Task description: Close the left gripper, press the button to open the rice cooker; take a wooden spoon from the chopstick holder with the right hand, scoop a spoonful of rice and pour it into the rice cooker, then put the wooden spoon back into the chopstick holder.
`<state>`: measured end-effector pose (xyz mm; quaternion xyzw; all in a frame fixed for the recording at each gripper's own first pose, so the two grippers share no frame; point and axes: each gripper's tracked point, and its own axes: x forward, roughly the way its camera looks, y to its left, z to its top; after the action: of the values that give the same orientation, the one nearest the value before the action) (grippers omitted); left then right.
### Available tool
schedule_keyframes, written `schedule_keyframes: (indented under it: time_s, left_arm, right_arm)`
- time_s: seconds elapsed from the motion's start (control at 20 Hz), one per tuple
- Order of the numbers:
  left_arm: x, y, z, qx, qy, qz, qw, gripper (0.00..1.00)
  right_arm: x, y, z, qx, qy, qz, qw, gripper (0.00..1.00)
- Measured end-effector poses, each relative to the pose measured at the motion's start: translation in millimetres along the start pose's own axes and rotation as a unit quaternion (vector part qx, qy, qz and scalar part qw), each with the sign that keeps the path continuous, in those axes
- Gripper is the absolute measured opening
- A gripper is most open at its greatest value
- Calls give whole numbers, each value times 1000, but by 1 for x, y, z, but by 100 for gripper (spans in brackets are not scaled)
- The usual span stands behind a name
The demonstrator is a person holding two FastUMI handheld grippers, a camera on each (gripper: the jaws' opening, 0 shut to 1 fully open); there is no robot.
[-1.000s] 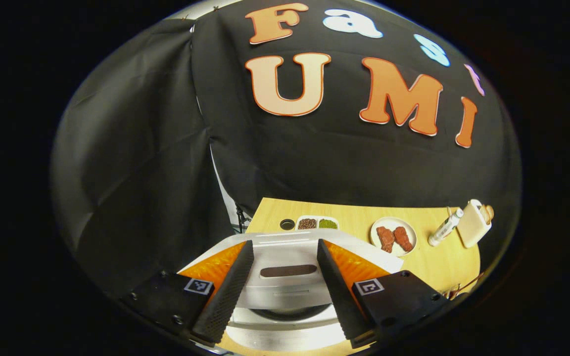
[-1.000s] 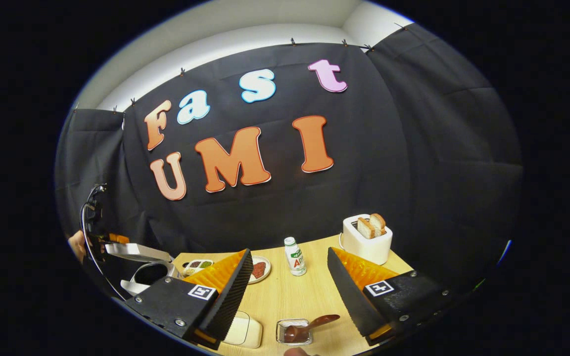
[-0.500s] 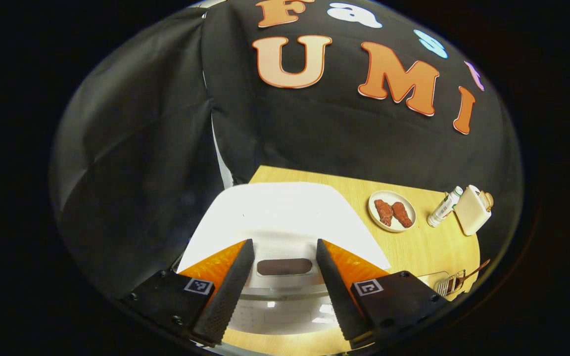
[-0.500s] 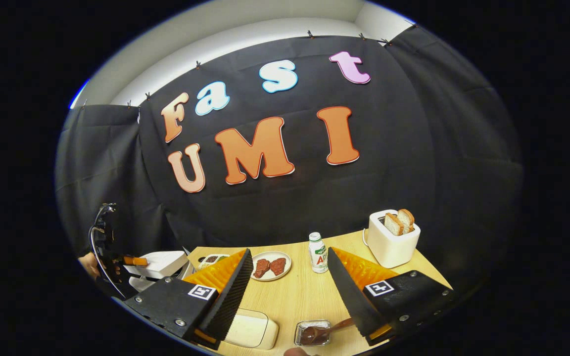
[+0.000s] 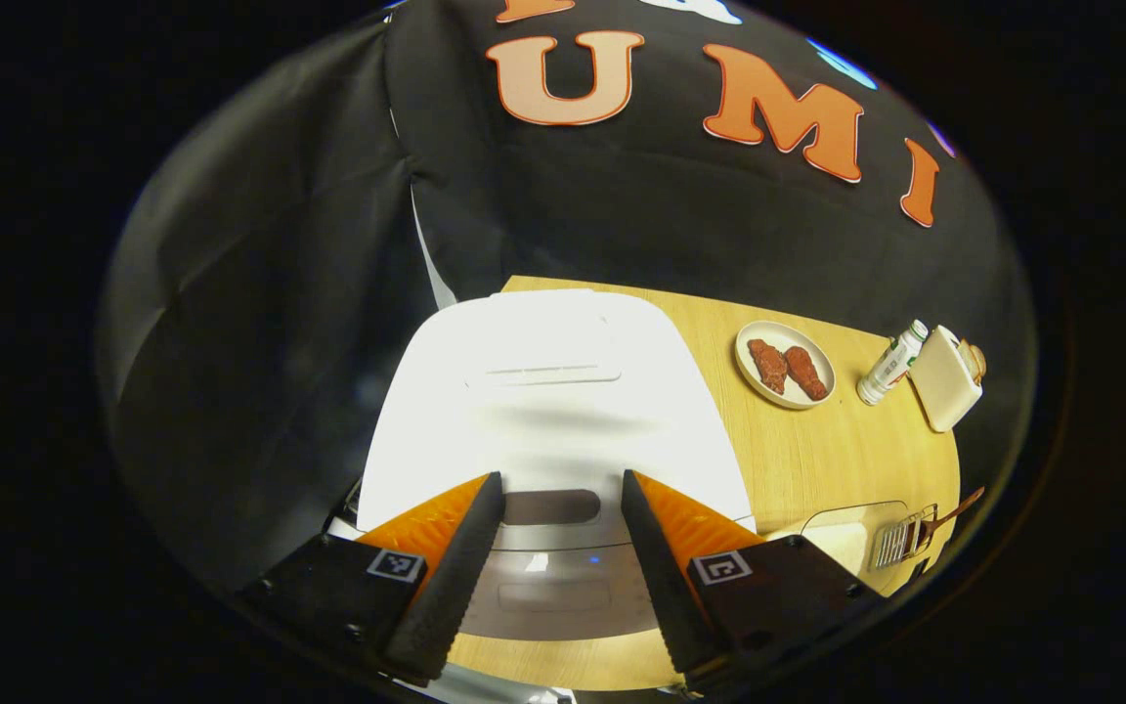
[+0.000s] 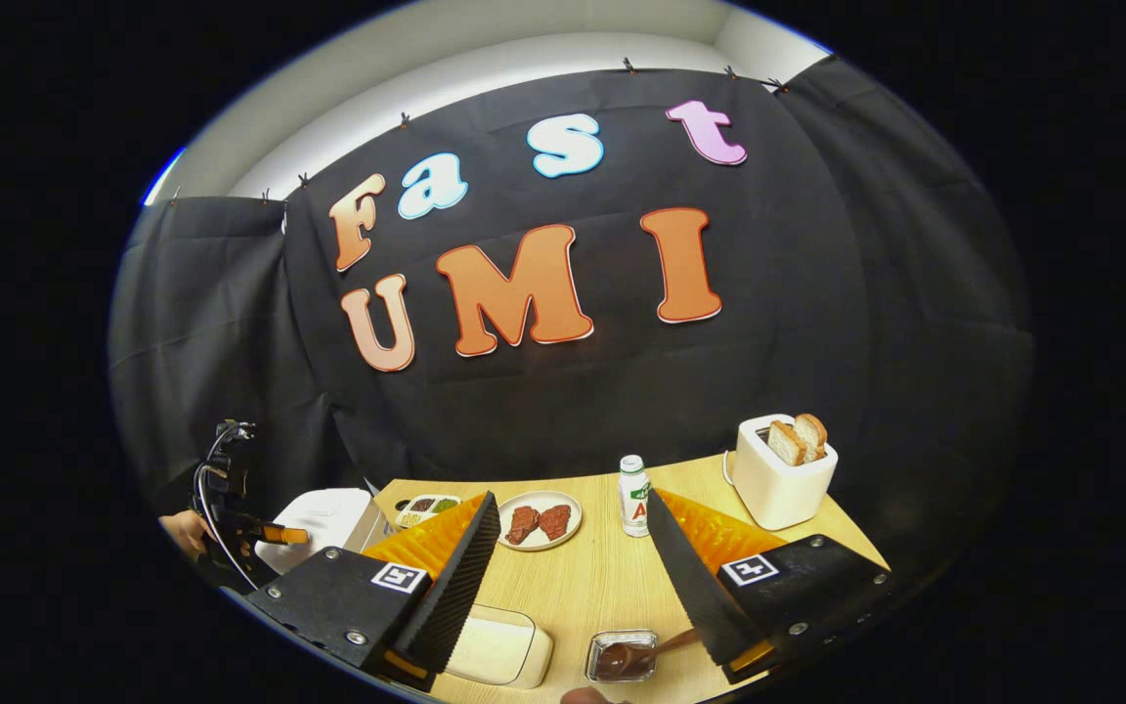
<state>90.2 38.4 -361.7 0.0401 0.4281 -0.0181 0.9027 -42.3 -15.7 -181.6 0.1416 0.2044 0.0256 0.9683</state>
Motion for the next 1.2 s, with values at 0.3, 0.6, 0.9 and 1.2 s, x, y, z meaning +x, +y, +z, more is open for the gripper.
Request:
schedule_keyframes:
  time_s: [0.3,0.6,0.9,1.2]
  left_arm:
    - [-72,-1,91,5,-135,8,991,87]
    - [-209,-36,189,6,-305,-23,952,87]
    - [-309,-60,213,-3,-420,-34,907,87]
    - [-341,-72,204,-22,-477,-29,878,86]
  right_arm:
    - [-3,12,30,-30,-31,-4,999,94]
    - [-6,50,95,-78,-90,13,993,94]
    - [-14,92,147,-115,-154,33,981,94]
    - [-21,126,156,-117,-192,65,972,94]
